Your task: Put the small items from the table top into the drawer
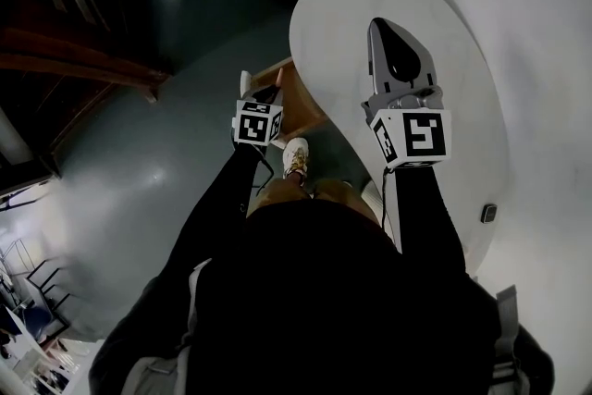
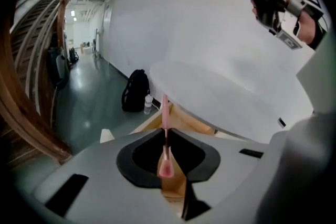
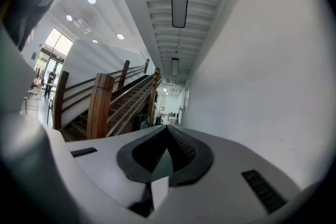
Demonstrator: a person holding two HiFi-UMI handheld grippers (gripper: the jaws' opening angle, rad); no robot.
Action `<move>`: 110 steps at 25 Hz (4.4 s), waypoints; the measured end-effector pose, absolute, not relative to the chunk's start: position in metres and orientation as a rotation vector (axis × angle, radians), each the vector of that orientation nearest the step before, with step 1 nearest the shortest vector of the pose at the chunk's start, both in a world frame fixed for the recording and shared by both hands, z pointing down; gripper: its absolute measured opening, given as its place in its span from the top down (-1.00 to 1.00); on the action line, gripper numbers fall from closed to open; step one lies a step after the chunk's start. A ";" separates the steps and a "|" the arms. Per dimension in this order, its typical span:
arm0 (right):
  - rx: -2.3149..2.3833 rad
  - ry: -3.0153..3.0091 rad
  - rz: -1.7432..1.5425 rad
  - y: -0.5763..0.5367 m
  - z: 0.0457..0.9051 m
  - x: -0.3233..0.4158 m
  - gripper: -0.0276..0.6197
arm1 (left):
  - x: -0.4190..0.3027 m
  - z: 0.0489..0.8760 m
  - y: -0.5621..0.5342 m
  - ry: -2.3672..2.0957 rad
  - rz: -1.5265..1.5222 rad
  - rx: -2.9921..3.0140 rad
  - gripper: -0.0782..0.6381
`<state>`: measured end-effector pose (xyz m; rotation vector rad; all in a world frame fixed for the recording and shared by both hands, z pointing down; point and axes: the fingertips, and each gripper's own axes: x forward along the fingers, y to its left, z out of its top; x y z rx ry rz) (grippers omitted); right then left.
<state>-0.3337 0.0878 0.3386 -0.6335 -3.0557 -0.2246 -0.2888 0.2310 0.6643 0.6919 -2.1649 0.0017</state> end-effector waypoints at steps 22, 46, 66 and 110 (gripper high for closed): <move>-0.550 -3.066 -0.195 0.063 0.339 -0.329 0.83 | -0.271 0.694 0.222 -2.027 0.050 0.725 0.31; -0.303 -3.287 -0.154 -0.018 0.279 -0.279 0.83 | -0.327 0.323 0.141 -2.945 0.246 1.049 0.32; 0.560 -3.166 -0.221 -0.237 0.285 -0.080 0.83 | -0.187 0.309 -0.134 -2.560 0.250 1.924 0.32; 1.507 -2.622 -0.111 -0.386 0.360 0.279 0.83 | 0.133 0.560 -0.433 -1.578 0.542 2.184 -0.19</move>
